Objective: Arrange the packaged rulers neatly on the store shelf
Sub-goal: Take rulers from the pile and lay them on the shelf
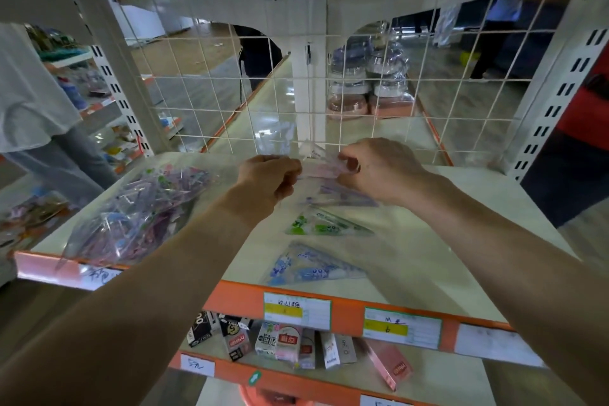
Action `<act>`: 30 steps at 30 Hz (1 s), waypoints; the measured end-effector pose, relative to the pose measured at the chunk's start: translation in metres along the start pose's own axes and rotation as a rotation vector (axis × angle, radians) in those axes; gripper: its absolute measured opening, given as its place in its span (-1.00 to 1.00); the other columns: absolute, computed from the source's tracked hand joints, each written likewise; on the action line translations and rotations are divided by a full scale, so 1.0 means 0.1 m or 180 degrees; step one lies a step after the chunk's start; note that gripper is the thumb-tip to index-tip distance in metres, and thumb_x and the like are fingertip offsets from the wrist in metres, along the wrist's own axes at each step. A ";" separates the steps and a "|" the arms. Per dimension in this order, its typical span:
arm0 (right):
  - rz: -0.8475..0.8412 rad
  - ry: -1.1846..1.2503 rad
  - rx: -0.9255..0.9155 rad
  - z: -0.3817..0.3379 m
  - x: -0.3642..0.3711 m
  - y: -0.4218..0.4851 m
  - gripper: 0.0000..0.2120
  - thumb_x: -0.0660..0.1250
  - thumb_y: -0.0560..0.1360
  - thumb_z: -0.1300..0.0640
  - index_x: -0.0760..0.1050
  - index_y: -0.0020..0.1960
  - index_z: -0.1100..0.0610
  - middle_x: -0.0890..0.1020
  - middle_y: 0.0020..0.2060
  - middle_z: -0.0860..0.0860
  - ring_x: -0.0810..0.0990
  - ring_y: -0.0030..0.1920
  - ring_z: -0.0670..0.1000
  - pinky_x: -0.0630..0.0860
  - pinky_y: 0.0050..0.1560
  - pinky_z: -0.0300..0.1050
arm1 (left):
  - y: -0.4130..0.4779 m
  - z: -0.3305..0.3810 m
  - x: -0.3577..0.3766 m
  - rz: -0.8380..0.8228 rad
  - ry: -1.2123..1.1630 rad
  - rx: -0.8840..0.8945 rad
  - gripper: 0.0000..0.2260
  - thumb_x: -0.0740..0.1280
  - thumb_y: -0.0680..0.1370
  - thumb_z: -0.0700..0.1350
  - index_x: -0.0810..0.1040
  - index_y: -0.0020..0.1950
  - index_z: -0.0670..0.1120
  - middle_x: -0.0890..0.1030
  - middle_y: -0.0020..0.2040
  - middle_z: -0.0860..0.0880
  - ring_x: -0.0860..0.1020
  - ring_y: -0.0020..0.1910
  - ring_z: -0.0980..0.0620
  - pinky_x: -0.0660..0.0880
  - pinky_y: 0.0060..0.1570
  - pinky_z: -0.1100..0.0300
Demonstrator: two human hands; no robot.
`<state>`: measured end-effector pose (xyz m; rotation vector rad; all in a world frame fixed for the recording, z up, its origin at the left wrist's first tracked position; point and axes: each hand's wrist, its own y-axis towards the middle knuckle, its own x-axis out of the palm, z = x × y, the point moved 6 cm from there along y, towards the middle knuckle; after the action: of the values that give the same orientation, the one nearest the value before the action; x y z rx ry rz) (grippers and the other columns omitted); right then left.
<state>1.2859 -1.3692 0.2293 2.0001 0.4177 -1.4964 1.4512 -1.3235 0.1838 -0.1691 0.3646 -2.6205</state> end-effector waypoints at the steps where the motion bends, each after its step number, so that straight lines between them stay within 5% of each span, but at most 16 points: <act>1: -0.0033 -0.0041 -0.0018 0.01 0.03 0.02 -0.84 0.34 0.50 -0.02 0.43 -0.17 0.01 0.50 -0.26 -0.05 0.47 -0.20 0.04 0.22 -0.23 -0.13 | 0.02 -0.01 0.00 -0.0021 0.0141 -0.0043 -0.92 0.39 0.45 -0.34 0.53 -0.12 -0.21 0.55 -0.33 -0.11 0.44 -0.49 0.09 0.39 -0.55 0.32; 10: -0.0660 0.0084 0.0304 0.17 0.30 0.10 -0.74 0.30 0.49 -0.11 0.59 0.02 0.04 0.62 -0.02 -0.02 0.55 0.02 0.08 0.35 -0.07 -0.15 | 0.12 -0.03 -0.12 -0.0081 0.1370 0.0150 -0.94 0.37 0.50 -0.20 0.51 -0.13 -0.13 0.55 -0.27 -0.07 0.39 -0.42 0.06 0.31 -0.42 0.22; 13: -0.0812 0.0058 0.0379 0.18 0.39 0.11 -0.90 0.29 0.49 0.05 0.57 -0.15 -0.04 0.55 -0.21 -0.10 0.53 -0.07 0.04 0.31 -0.21 -0.22 | 0.14 0.00 -0.16 -0.0058 0.1582 0.0298 -0.95 0.32 0.53 -0.20 0.50 -0.13 -0.12 0.57 -0.27 -0.06 0.39 -0.41 0.06 0.31 -0.43 0.23; 15: -0.0929 0.0000 0.0368 0.17 0.44 0.11 -0.82 0.30 0.48 0.06 0.45 -0.30 -0.04 0.42 -0.35 -0.13 0.45 -0.18 0.01 0.24 -0.32 -0.22 | 0.16 0.00 -0.17 -0.0049 0.1645 0.0331 -0.95 0.30 0.54 -0.20 0.51 -0.13 -0.12 0.59 -0.28 -0.05 0.39 -0.42 0.07 0.31 -0.42 0.23; 30: -0.1250 -0.0350 0.0295 0.21 0.59 0.13 -0.79 0.25 0.51 0.03 0.44 -0.22 0.13 0.42 -0.31 0.00 0.44 -0.25 0.03 0.21 -0.39 -0.18 | 0.13 0.00 -0.21 -0.0138 0.1654 0.0272 -0.94 0.28 0.56 -0.21 0.54 -0.08 -0.14 0.61 -0.27 -0.06 0.41 -0.41 0.06 0.34 -0.43 0.25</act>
<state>1.2954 -1.3984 0.1735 1.9722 0.7397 -1.8834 1.4755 -1.3247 0.1784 0.5474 0.4216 -2.6877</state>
